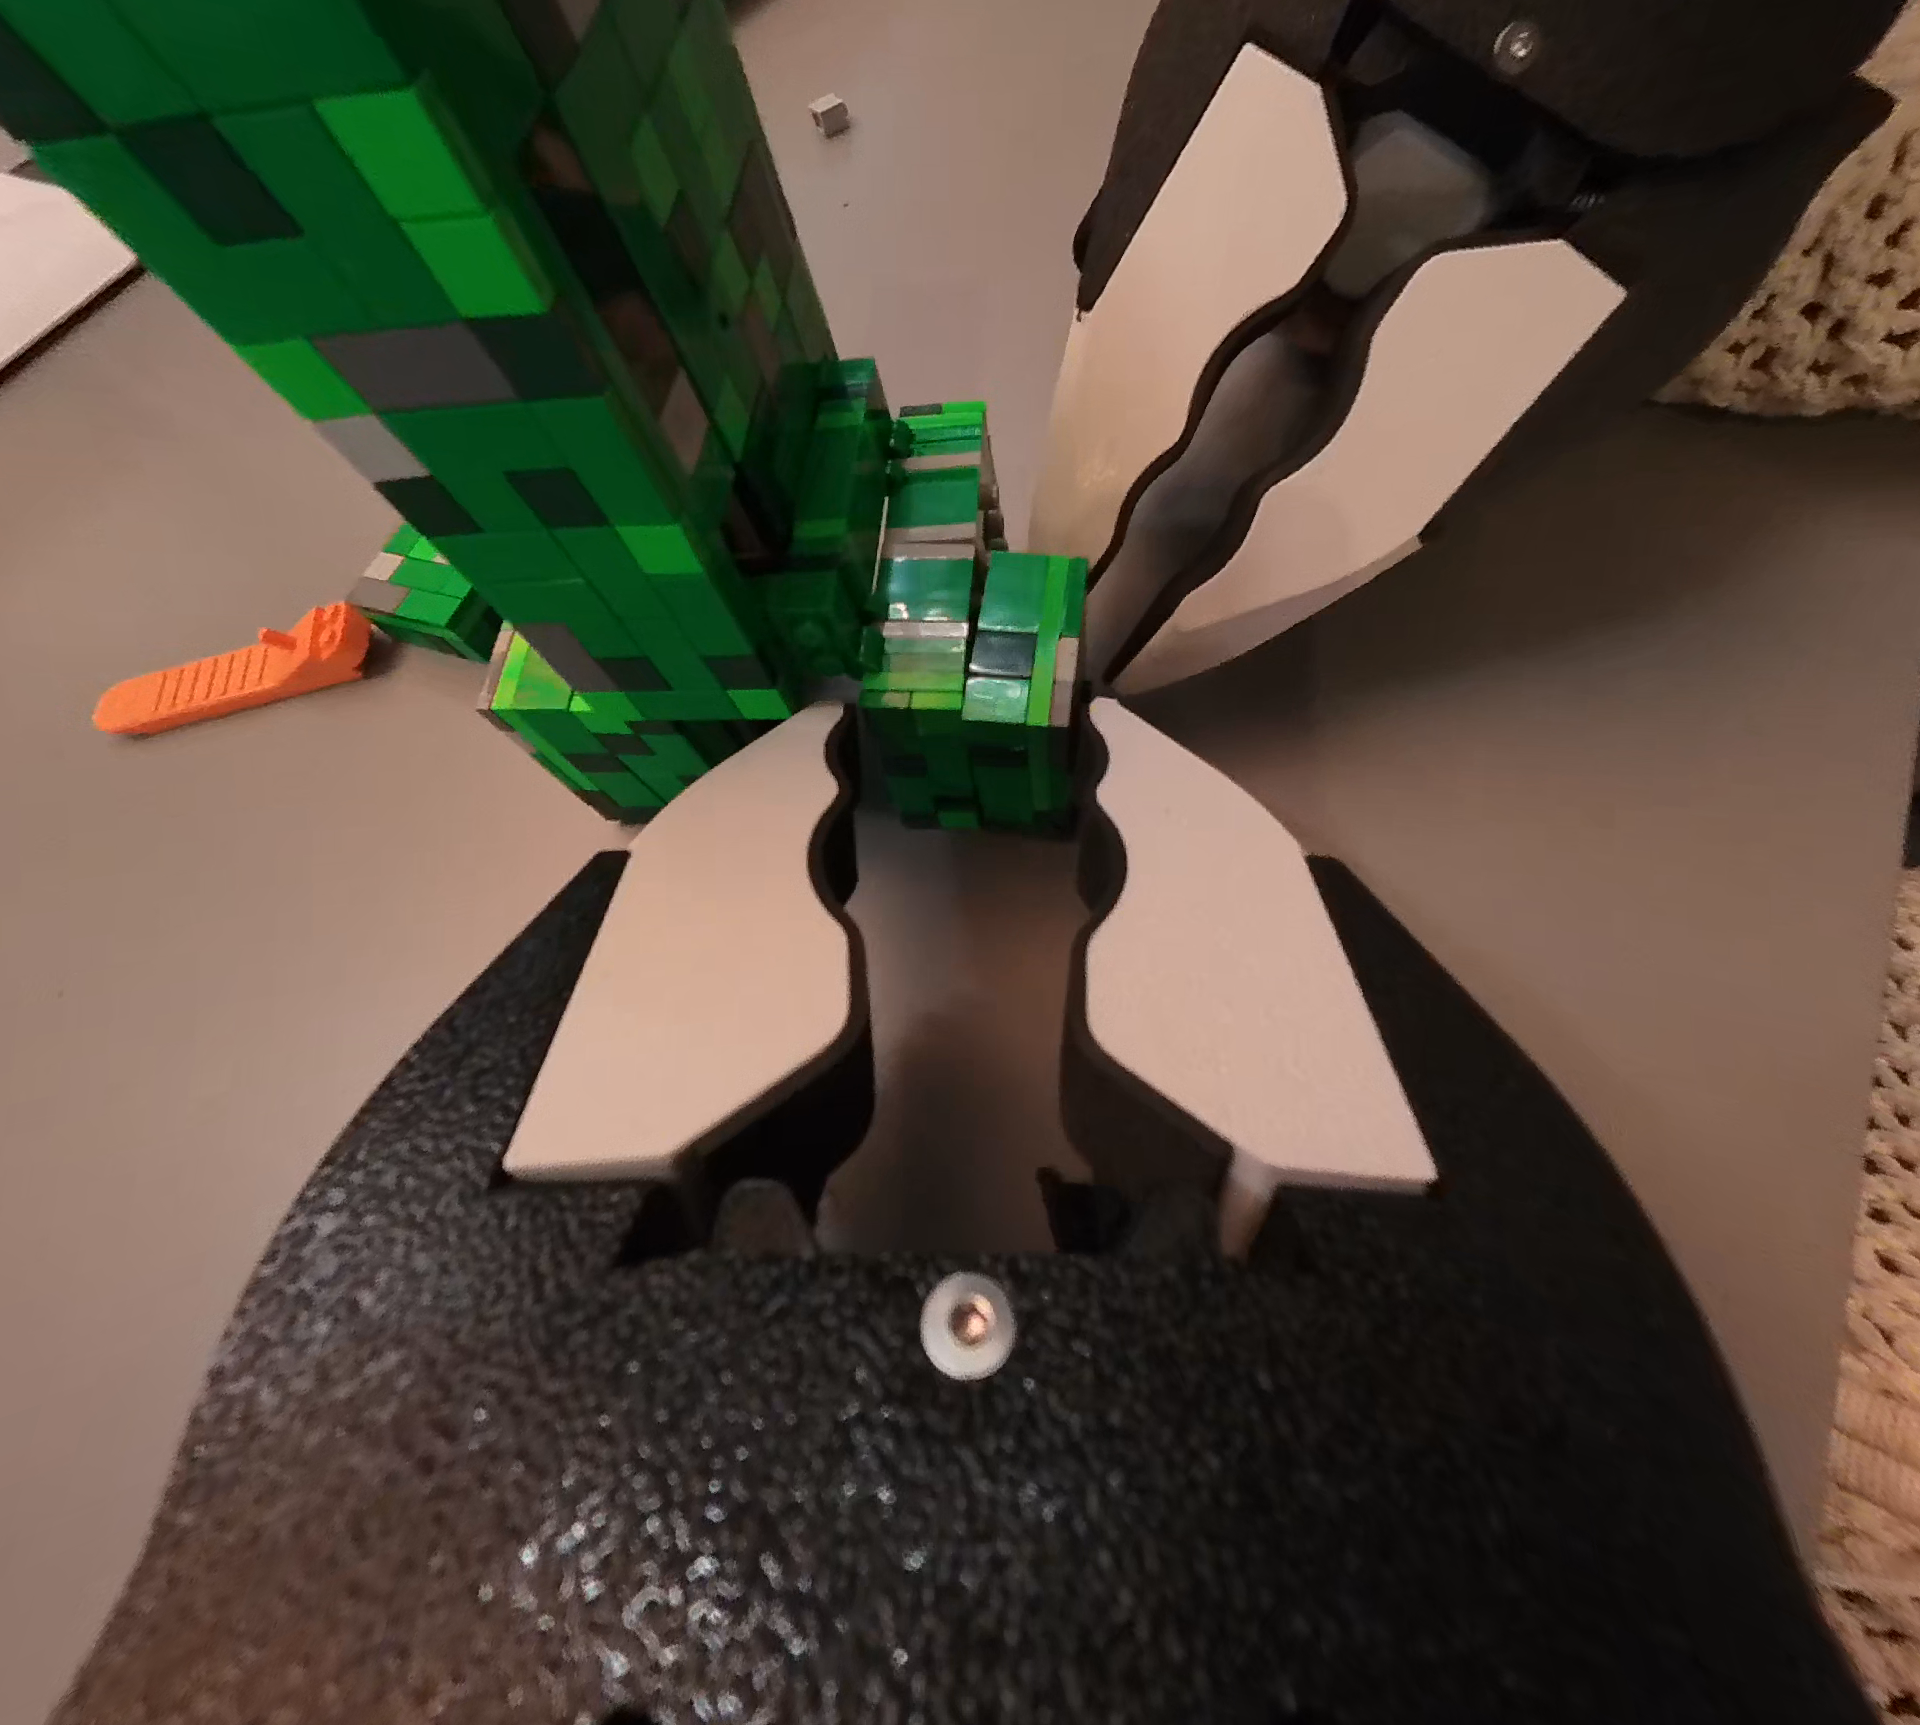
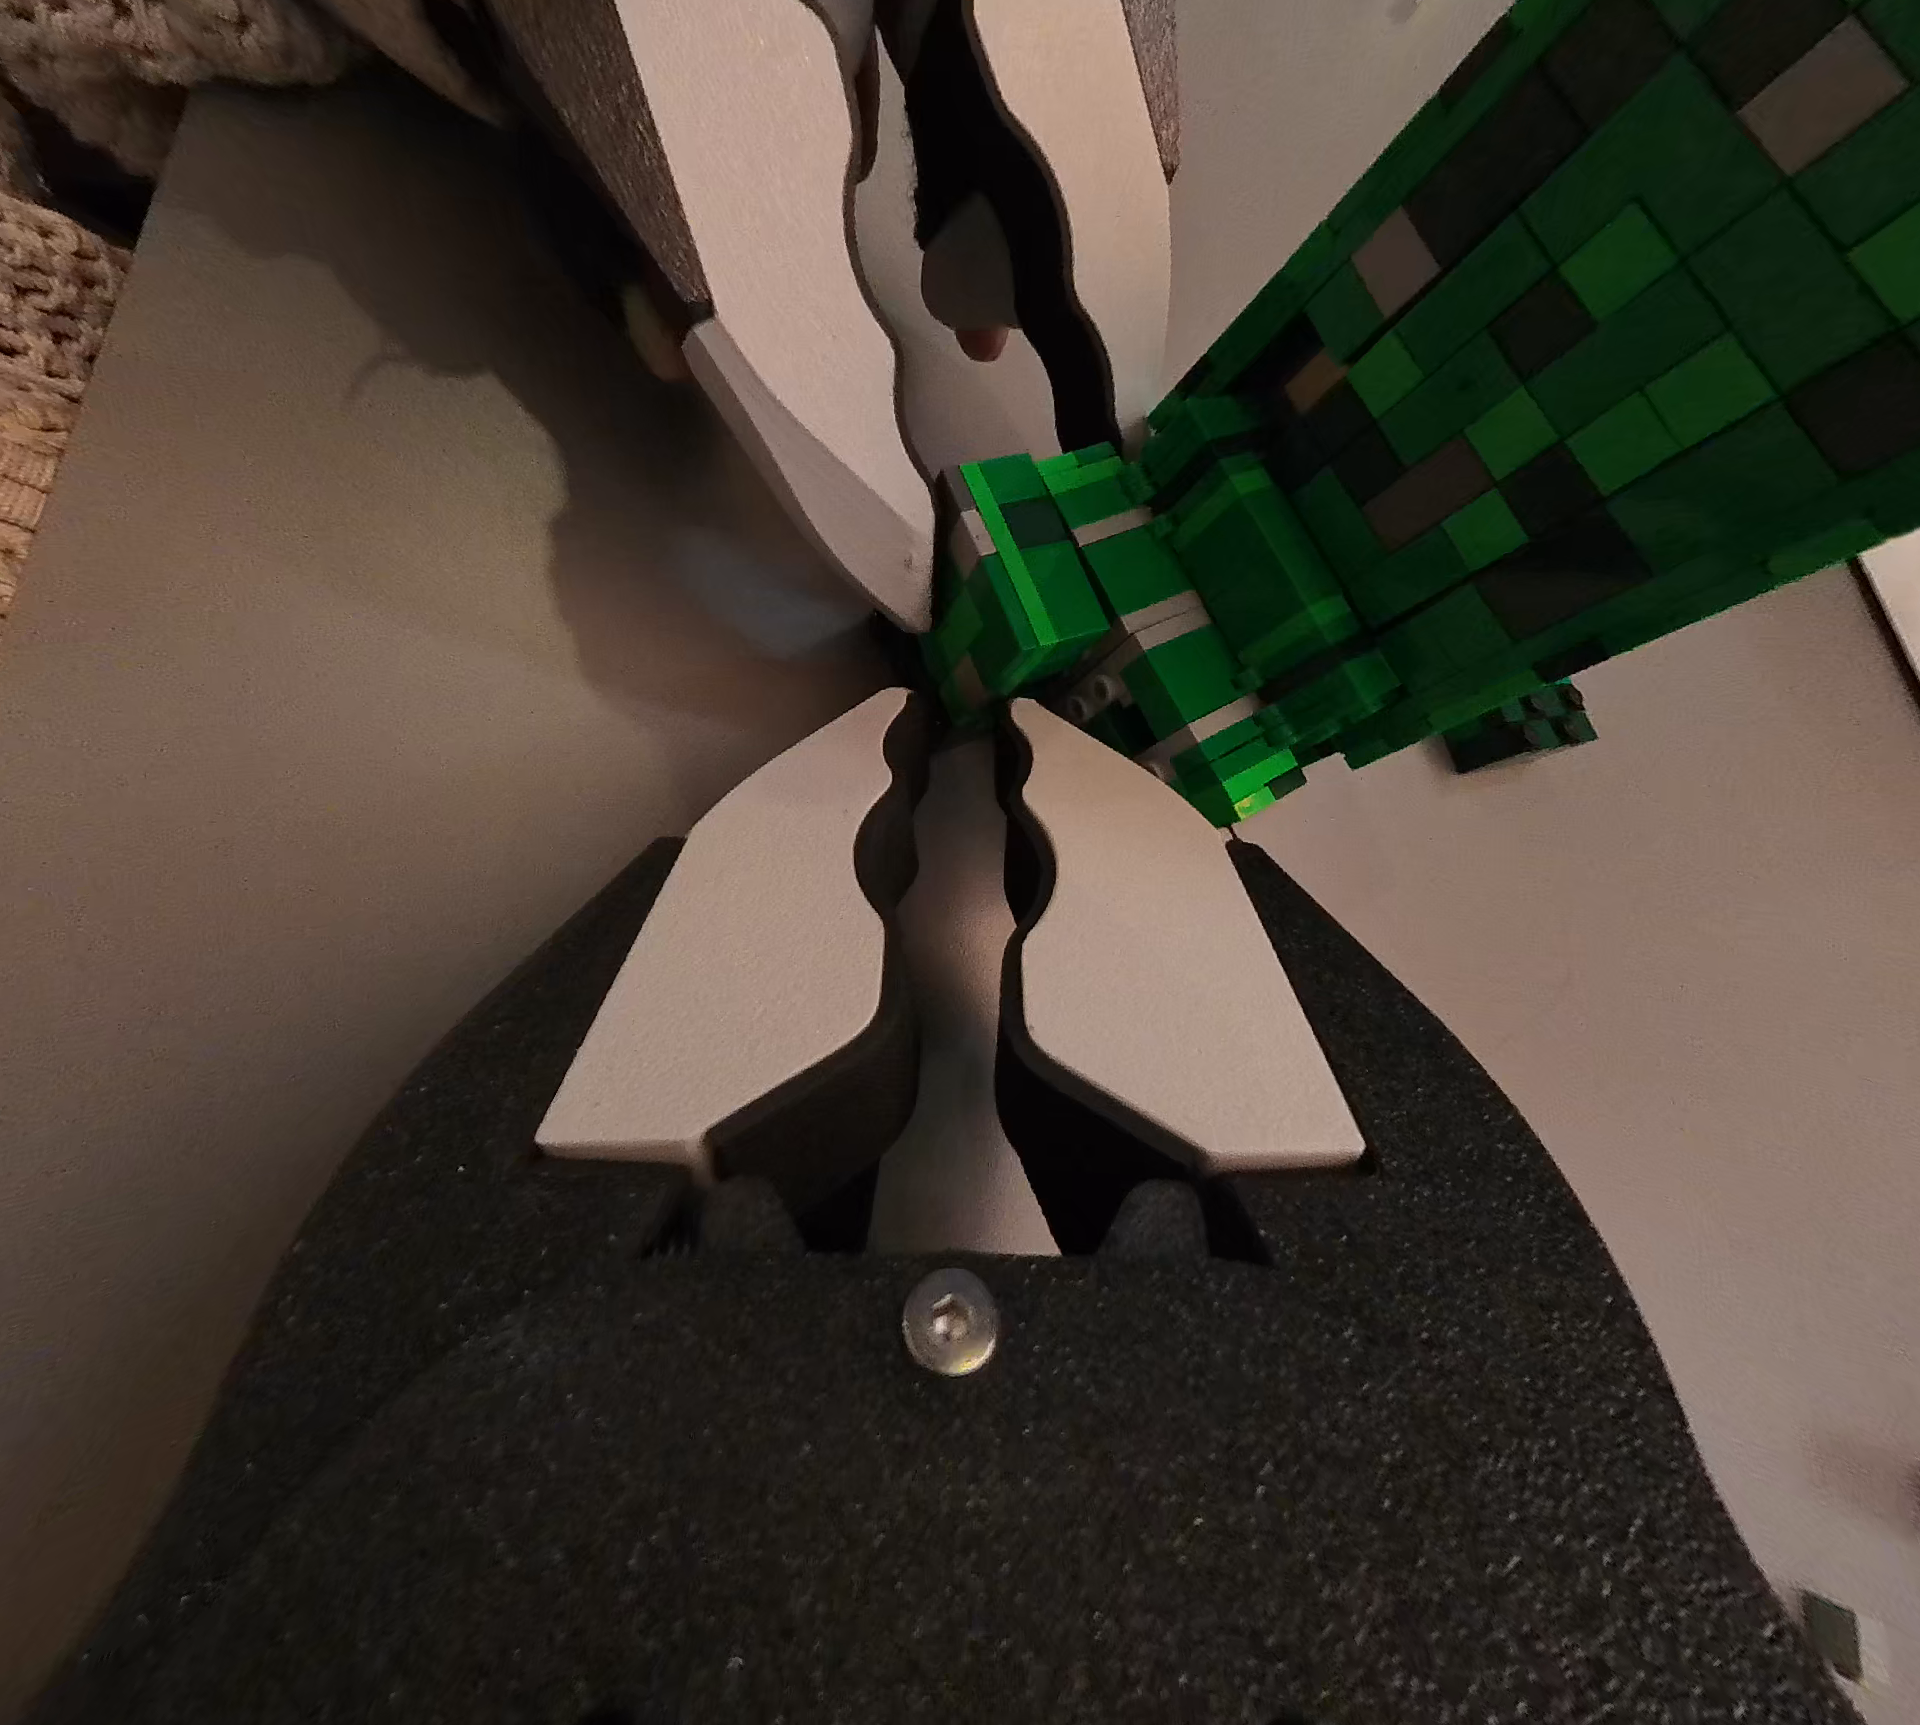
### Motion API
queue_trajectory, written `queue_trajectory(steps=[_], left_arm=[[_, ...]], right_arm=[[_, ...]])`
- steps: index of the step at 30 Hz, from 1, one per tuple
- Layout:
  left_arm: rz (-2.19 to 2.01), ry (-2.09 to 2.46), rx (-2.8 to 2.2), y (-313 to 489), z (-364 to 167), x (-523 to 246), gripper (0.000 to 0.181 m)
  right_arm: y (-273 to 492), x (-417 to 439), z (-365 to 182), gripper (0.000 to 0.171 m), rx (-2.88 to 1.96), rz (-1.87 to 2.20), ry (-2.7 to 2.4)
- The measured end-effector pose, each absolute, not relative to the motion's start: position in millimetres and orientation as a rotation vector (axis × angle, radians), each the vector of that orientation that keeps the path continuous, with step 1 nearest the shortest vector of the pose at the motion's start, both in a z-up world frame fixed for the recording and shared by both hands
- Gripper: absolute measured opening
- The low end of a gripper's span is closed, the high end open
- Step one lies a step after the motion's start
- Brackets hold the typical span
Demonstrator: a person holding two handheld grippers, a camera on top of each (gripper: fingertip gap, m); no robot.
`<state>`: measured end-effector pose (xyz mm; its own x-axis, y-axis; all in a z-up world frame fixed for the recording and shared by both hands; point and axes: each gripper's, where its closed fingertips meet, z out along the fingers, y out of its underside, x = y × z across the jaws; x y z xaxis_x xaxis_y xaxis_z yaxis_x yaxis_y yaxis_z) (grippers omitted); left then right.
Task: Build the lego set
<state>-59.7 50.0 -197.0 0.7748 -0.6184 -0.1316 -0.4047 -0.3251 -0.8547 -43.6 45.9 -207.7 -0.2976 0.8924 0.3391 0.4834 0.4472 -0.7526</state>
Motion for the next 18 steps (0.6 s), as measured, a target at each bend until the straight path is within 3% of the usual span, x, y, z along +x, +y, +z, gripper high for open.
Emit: queue_trajectory(steps=[10,14,18], left_arm=[[-0.264,0.767,-1.965,40,-198,-64,0.042],[-0.312,0.786,-1.936,27,-194,-65,0.023],[-0.298,0.84,-1.965,26,-201,-60,0.024]], right_arm=[[64,-28,-200,0.011,-1.215,0.693,-1.879],[63,-19,-199,0.011,-1.305,0.846,-1.86],[56,-23,-203,0.012,-1.284,0.827,-1.893]])
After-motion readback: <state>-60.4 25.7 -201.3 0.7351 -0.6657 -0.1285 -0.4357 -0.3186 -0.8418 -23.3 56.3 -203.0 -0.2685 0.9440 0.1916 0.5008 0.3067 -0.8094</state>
